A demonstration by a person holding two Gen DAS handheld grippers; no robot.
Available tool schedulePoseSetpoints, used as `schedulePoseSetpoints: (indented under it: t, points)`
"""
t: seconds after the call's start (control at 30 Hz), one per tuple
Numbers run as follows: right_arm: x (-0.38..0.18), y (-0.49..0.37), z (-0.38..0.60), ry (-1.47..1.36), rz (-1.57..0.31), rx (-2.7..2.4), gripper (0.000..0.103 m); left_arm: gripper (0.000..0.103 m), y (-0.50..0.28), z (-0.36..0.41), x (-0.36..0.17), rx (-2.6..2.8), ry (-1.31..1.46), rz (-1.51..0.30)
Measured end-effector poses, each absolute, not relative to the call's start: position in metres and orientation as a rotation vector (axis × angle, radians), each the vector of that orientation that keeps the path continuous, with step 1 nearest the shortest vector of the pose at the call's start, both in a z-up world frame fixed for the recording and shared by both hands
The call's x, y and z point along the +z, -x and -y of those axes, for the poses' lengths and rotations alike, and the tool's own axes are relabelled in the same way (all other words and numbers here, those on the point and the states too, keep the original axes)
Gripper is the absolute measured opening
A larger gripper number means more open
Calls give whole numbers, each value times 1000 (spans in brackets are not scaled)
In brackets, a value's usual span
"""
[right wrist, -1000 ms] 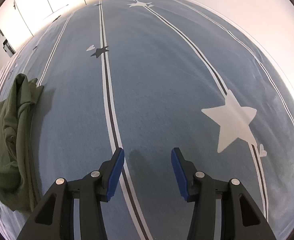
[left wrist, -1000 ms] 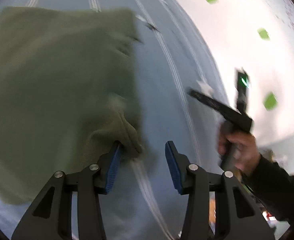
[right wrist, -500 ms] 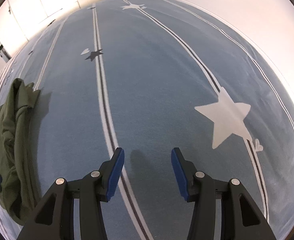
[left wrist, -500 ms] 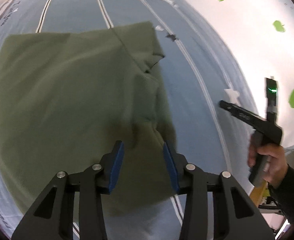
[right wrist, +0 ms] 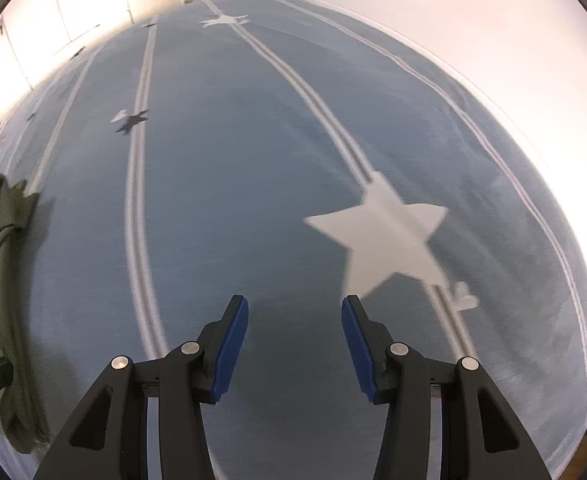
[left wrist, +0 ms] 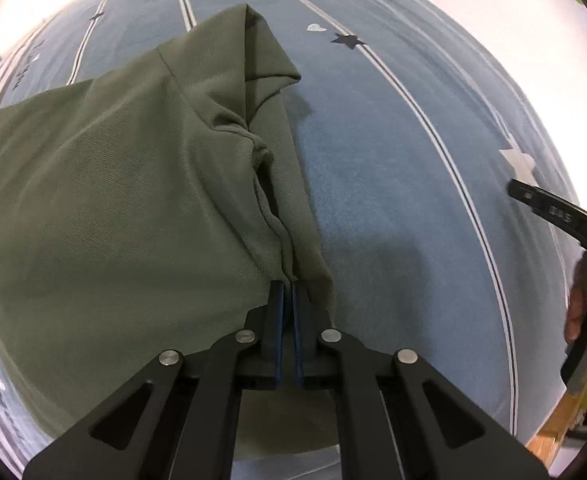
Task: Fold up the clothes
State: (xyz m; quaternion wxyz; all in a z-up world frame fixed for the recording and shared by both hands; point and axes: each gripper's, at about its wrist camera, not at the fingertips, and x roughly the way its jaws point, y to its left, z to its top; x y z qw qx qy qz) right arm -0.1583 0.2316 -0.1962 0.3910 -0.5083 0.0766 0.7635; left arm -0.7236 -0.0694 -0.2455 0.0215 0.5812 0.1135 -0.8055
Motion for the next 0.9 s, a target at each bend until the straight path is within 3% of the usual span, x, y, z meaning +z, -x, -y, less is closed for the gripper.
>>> schedulePoseSetpoints:
  t: [0.2, 0.27, 0.37, 0.57, 0.77, 0.9]
  points:
    - [-192, 128, -251, 1276, -184, 1860, 49, 4, 727, 65, -244, -2433, -1798, -341]
    - [-190, 120, -254, 1264, -172, 1853, 58, 14, 726, 67, -240, -2457, -1795, -380]
    - [-188, 113, -259, 1243, -153, 1839, 60, 25, 723, 67, -228, -2531, -1784, -384]
    - [-185, 106, -270, 1206, -149, 1823, 60, 27, 723, 98, -189, -2643, -1516, -325]
    - [-180, 104, -278, 1187, -189, 1828, 60, 27, 771, 145, -211, -2507, -1546, -401]
    - [-180, 113, -277, 1198, -193, 1857, 60, 27, 796, 148, -221, -2541, -1567, -331]
